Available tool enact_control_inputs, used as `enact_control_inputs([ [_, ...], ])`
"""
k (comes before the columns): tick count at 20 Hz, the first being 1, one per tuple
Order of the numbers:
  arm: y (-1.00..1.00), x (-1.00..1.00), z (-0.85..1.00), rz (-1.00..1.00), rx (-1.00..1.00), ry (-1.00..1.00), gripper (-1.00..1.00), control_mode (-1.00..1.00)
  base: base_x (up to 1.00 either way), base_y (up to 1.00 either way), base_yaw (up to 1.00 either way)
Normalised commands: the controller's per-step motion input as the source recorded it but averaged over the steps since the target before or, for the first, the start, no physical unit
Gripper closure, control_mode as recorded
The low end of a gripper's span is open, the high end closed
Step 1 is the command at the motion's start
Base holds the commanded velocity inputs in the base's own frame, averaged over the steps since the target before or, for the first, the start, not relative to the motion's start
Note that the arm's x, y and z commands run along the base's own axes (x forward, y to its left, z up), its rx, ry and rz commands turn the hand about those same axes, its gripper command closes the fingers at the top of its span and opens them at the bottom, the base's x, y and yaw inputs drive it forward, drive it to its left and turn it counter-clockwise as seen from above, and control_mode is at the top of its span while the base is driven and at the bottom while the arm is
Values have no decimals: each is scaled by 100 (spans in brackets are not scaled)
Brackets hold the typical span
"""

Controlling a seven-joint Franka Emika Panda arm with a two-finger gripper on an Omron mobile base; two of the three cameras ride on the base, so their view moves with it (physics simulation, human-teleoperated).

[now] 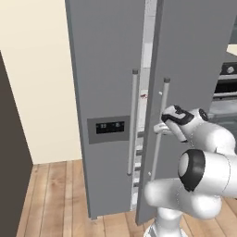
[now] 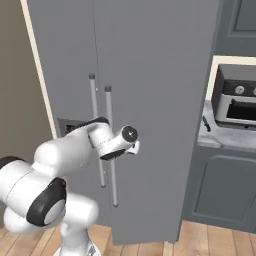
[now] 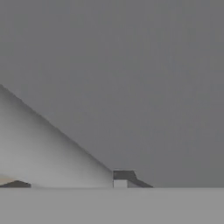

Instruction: Retrieve the butter from the fridge and place it on a plate on the dining table. Then retrieve the butter knife by the fridge and place it near the plate.

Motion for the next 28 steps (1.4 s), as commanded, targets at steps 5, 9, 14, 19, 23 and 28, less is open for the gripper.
enact_control_inputs([
  [5, -99, -63, 0, -5, -8, 14, -100, -100, 0, 0, 0],
  [9, 0, -100, 0, 3, -23, -7, -100, -100, 0, 0, 0],
  [14, 100, -100, 5, 7, -63, -36, -100, -100, 0, 0, 0],
  [19, 100, -67, 27, 2, -74, -18, -100, -100, 0, 0, 0],
  [23, 100, 2, 58, 0, -68, 0, -100, -100, 0, 0, 0],
  [28, 69, 80, 25, -1, -44, 9, -100, -100, 0, 0, 0],
])
